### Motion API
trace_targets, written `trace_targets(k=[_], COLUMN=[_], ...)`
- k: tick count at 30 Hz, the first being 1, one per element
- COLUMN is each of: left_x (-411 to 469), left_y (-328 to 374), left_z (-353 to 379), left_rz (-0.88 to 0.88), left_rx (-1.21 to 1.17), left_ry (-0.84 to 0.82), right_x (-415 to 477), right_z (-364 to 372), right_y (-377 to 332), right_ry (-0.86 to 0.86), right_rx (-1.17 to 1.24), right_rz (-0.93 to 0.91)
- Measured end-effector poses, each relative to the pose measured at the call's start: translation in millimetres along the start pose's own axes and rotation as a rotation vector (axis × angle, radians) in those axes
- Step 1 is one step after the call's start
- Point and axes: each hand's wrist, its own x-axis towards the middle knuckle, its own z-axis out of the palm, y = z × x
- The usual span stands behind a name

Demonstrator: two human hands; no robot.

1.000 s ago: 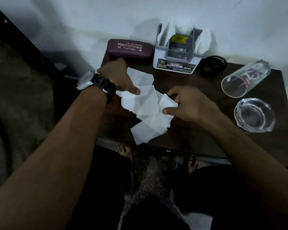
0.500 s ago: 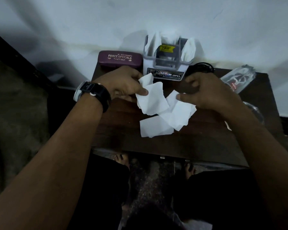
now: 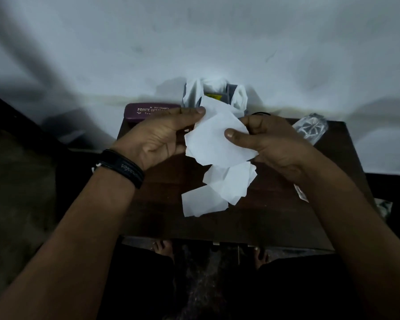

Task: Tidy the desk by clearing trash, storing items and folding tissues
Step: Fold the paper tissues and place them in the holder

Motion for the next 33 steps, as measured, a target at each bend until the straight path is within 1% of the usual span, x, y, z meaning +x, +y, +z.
trace_targets(k=[3,6,10,12,14,15,17,19,22,25,27,30,33], left_x=[7,11,15,15,14,14,15,16,14,13,13,9,4], left_y=[1,3,-1,-3,-5,-6,-8,-7,-5,-5,-5,-3,-3], left_z=[7,12,21,24,27,28,30,31,32,31,30,32,34], left_rz=[0.007,0.027,0.06,0.046,0.023,0.02,0.009,0.013,0.021,0.03,0.004,-0.027,0.022], left_rx=[-0.081,-0.074,-0.053,-0.016,0.018,0.031,0.063,0.095,0.077,0.095,0.118,0.174,0.229], left_ry=[0.029,0.058,0.085,0.058,0.026,0.011,-0.001,0.015,-0.016,-0.041,-0.058,-0.12,-0.141], right_x=[-1,-3,-9,-12,-11,-9,-4,0,2,2,2,3,4], right_z=[-5,-14,-26,-26,-26,-26,-27,-29,-31,-32,-30,-29,-29], right_y=[0,0,-3,-8,-9,-8,-4,0,2,-1,-1,0,2], right_ry=[0.004,0.03,-0.067,-0.135,-0.148,-0.12,0.004,0.076,0.081,0.028,0.006,0.047,0.084], right_rx=[0.037,0.03,0.06,0.15,0.232,0.216,0.048,-0.071,-0.142,-0.182,-0.195,-0.235,-0.253], right_rz=[-0.007,-0.03,-0.145,-0.199,-0.203,-0.203,-0.216,-0.199,-0.174,-0.166,-0.148,-0.129,-0.124])
